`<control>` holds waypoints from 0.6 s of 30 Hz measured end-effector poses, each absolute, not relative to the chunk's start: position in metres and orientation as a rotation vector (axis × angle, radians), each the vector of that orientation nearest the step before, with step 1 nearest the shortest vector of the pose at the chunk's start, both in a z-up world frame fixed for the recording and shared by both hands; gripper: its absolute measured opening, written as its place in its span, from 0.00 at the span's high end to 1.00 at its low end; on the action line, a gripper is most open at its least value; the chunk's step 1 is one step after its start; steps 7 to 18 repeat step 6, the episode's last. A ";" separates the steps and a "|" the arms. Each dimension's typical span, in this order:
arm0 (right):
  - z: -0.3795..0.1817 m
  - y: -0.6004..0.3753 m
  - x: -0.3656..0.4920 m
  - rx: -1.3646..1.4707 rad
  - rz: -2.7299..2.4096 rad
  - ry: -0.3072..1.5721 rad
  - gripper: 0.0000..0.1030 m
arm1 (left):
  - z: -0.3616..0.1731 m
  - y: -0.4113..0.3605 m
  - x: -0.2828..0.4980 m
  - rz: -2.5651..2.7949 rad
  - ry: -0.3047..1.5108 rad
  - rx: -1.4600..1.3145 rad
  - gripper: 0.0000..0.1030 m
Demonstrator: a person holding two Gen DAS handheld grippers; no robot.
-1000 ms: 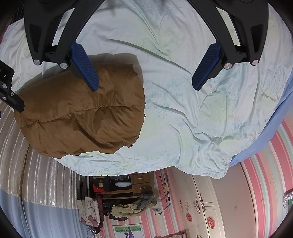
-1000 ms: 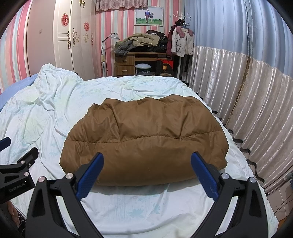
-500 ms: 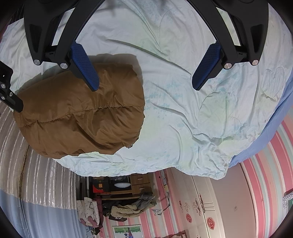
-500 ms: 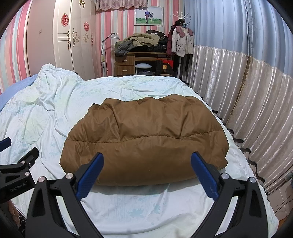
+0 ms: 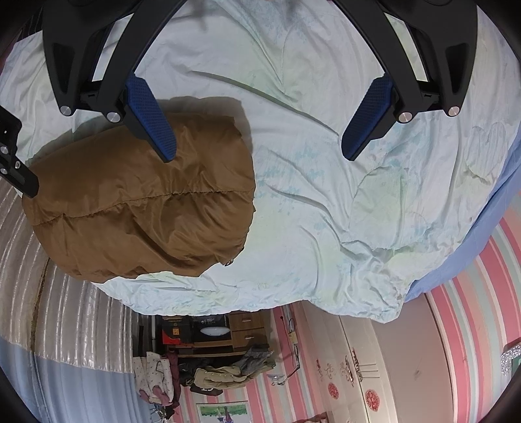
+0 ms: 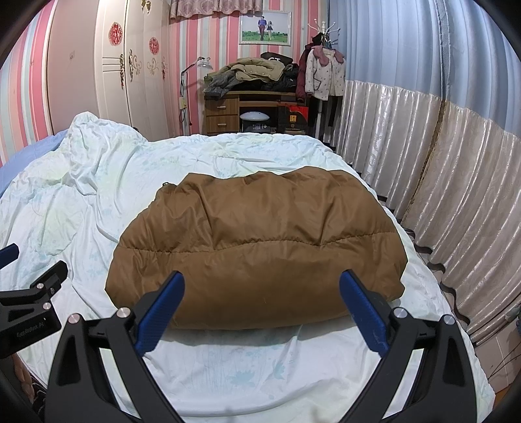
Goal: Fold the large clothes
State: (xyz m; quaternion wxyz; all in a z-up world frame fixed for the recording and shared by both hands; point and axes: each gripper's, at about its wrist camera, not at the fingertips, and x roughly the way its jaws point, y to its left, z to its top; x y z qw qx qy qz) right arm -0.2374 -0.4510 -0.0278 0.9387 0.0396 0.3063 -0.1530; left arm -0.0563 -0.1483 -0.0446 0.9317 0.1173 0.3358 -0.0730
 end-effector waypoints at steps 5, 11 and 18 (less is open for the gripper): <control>-0.028 -0.451 -0.237 0.081 -0.313 0.626 0.07 | -0.046 -0.147 -0.055 -0.141 0.703 0.235 0.03; -0.028 -0.451 -0.237 0.081 -0.314 0.626 0.07 | -0.046 -0.148 -0.055 -0.138 0.701 0.240 0.03; -0.028 -0.451 -0.237 0.081 -0.314 0.626 0.07 | -0.046 -0.148 -0.055 -0.138 0.701 0.240 0.03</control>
